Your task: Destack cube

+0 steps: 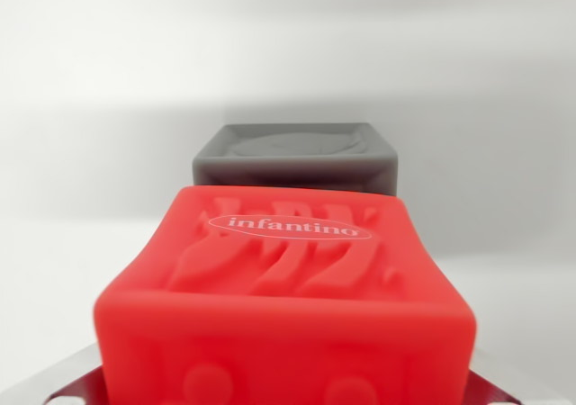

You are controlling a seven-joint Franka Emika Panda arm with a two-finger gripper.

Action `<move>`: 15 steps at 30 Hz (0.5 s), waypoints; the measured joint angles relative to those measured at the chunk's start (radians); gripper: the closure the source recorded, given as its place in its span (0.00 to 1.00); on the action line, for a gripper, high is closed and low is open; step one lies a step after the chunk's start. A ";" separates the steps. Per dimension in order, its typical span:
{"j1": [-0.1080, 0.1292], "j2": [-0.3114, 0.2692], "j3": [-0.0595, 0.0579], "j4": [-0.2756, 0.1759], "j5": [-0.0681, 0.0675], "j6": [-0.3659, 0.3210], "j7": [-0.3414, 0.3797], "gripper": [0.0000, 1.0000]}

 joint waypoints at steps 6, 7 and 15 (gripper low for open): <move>0.000 -0.020 0.001 -0.003 0.000 -0.016 0.000 1.00; 0.000 -0.024 0.001 -0.003 0.001 -0.019 -0.001 1.00; -0.002 -0.060 0.003 -0.006 0.003 -0.053 -0.002 1.00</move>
